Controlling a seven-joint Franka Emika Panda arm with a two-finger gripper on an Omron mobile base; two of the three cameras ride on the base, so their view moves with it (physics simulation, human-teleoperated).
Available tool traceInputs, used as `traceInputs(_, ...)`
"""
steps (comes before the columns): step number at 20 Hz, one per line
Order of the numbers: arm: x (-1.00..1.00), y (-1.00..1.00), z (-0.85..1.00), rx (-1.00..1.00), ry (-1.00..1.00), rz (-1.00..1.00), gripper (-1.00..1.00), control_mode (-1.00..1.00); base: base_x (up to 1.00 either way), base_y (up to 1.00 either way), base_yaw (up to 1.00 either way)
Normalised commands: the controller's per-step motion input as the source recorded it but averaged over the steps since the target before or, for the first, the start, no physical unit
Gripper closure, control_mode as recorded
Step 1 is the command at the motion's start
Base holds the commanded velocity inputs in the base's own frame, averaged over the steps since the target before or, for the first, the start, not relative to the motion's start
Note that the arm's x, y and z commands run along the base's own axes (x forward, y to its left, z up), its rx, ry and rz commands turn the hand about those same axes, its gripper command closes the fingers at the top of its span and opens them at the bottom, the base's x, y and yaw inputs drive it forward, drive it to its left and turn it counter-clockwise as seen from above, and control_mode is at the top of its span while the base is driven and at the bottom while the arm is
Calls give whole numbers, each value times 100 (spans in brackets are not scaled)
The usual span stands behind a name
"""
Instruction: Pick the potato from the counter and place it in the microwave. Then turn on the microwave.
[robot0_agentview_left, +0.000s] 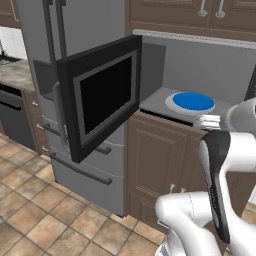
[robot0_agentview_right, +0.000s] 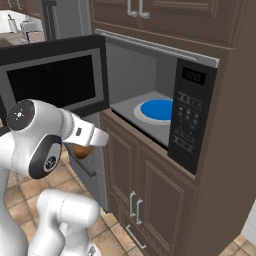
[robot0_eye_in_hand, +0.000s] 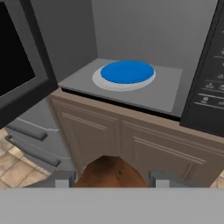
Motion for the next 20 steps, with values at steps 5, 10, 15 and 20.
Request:
traceInputs(5, 28, 0, 30, 0, 0, -16, 100, -100, 0, 0, 0)
traceInputs(10, 39, 0, 24, 0, 0, -14, 100, -100, 0, 0, 0)
traceInputs(15, 48, 0, 6, 0, 0, -9, 100, -100, 0, 0, 0)
traceInputs(20, 56, -2, 0, 0, 0, -5, 100, -100, 0, 0, 0)
